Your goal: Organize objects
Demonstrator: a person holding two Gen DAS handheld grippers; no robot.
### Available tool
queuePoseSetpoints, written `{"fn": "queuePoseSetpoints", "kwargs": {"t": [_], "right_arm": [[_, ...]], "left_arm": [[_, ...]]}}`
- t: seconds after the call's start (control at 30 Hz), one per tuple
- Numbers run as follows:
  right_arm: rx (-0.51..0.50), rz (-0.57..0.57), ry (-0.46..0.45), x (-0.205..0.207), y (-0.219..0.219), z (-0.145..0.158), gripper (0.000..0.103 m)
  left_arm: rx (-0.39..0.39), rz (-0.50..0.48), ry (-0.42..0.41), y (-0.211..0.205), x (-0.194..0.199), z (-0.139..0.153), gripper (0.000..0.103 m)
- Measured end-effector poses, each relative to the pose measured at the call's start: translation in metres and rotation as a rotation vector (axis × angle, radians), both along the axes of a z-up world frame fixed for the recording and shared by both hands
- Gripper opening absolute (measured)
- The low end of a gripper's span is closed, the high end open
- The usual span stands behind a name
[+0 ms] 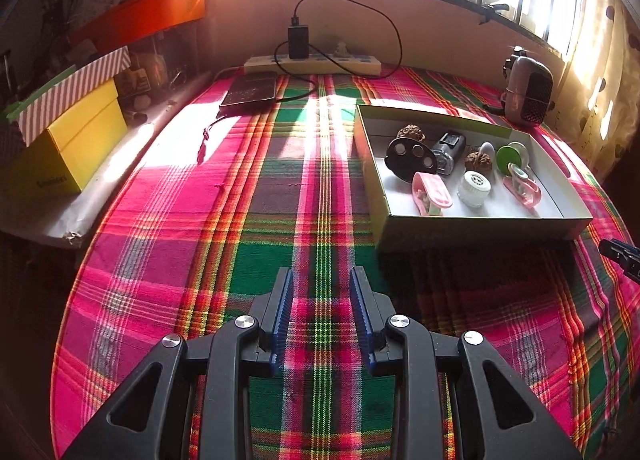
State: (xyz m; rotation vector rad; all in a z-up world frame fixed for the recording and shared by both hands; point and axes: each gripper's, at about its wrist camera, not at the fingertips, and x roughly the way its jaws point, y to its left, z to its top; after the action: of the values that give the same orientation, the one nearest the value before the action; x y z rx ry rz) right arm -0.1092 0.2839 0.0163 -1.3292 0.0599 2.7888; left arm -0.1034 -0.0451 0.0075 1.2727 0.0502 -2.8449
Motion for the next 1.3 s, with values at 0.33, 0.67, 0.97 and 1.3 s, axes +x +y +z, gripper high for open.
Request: {"fn": "queuePoseSetpoints", "kwargs": {"t": [0.33,0.67,0.97,1.3], "right_arm": [[-0.022,0.045,-0.001,0.003,-0.016,-0.003,0.046],[-0.034,0.162,-0.010,0.009,-0.057,-0.006,0.046],[0.021,0.148,-0.012,0.009,-0.067,-0.008,0.049],[0.024,0.120,-0.017,0.008,-0.065,-0.008,0.057]], "left_arm": [[0.035,-0.019,-0.017,0.011,0.000,-0.006,0.027],[0.019,-0.065,-0.033,0.037,0.003,-0.007,0.028],[-0.001,-0.036,-0.036,0.042,0.002,-0.007,0.028],[-0.005,-0.033,-0.036,0.043,0.002,-0.007,0.028]]}}
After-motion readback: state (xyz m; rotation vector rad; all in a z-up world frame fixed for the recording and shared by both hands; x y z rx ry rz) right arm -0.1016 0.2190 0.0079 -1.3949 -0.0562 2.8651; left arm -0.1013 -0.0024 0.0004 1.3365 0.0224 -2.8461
